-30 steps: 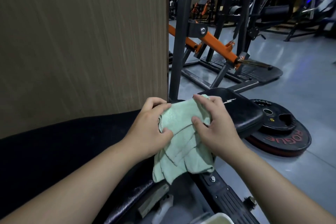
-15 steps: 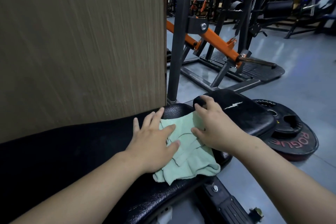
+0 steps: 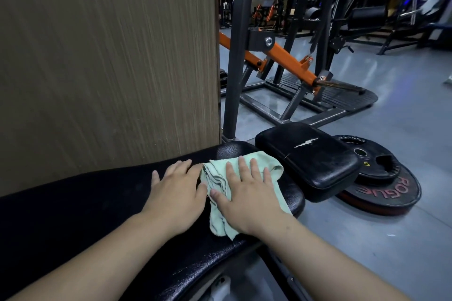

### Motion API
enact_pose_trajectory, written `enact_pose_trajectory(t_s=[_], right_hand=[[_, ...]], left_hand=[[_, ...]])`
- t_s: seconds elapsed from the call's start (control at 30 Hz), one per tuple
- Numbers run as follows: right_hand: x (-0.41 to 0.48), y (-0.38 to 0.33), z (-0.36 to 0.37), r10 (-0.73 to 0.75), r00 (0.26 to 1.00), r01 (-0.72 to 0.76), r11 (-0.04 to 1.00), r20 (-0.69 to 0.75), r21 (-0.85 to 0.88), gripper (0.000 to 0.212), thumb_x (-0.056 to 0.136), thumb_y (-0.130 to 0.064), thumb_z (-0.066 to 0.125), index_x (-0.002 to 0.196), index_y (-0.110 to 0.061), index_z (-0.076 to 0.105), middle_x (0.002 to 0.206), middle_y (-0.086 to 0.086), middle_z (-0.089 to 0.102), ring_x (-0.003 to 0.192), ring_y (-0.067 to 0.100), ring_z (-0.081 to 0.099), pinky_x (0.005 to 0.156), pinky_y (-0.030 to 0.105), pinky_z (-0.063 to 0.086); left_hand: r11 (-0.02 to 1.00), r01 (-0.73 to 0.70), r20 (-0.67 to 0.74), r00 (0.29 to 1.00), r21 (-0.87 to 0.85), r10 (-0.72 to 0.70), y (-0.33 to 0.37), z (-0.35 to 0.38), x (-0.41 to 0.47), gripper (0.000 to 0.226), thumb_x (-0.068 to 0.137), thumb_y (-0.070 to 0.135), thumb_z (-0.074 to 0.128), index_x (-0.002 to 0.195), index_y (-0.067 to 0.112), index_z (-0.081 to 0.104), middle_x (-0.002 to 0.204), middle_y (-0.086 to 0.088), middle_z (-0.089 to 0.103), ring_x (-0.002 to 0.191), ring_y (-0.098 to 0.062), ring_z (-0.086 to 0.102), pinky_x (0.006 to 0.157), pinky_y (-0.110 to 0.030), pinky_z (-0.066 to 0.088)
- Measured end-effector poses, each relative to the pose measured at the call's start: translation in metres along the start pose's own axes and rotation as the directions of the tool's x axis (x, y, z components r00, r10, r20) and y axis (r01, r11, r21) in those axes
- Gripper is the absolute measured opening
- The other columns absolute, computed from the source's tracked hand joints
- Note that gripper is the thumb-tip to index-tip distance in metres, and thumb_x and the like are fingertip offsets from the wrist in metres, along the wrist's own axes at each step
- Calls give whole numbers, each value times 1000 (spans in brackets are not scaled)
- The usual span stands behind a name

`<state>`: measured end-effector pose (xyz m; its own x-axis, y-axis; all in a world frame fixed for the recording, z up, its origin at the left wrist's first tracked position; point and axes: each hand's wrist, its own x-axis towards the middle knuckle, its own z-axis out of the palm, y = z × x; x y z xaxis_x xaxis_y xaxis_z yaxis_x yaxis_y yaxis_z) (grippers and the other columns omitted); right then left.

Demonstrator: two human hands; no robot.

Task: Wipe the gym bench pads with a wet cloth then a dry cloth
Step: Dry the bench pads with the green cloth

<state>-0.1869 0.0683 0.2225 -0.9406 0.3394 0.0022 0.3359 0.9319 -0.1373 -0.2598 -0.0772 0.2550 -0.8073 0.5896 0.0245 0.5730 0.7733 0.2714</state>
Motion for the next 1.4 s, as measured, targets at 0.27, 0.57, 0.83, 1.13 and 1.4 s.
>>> enact_pose_trajectory(t_s=[0.27,0.57,0.83,1.13,1.4], right_hand=[[0,71,-22,-302,952,306,944,-50,122,52,105,-29,39,152,-9,32,163,4,21,151,17,12,119,20,1],[6,167,-39,-265,960,242,946,-87,-213,54,94,-19,62,142,1,45,153,18,39,144,36,32,117,42,15],[18,167,-35,-28,999,32,983,-23,183,52,105,-43,21,156,-31,19,164,-10,6,150,11,-10,123,43,-3],[85,154,-38,82,996,-77,990,36,-122,67,101,-56,16,158,-24,2,164,9,-15,150,33,-15,121,52,-3],[129,144,-39,92,994,-83,987,62,-136,67,101,-56,13,158,-23,5,165,7,-8,150,35,-10,120,54,-1]], left_hand=[[991,-71,48,997,112,66,16,3,-8,58,103,50,29,155,27,21,165,1,13,152,-17,2,120,-59,6],[981,-163,97,983,106,153,50,13,3,61,101,57,27,155,27,21,165,-1,12,153,-21,0,118,-64,3],[986,-127,207,973,106,103,81,11,47,82,88,80,24,156,39,9,166,-6,5,152,-32,-5,115,-69,-3],[969,-89,355,935,229,2,94,27,75,116,60,102,27,155,44,-6,165,-6,-13,149,-42,-13,112,-72,-5],[964,-78,406,913,255,-34,93,30,81,115,62,101,28,154,43,-12,164,-6,-21,148,-43,-18,111,-73,-6]])
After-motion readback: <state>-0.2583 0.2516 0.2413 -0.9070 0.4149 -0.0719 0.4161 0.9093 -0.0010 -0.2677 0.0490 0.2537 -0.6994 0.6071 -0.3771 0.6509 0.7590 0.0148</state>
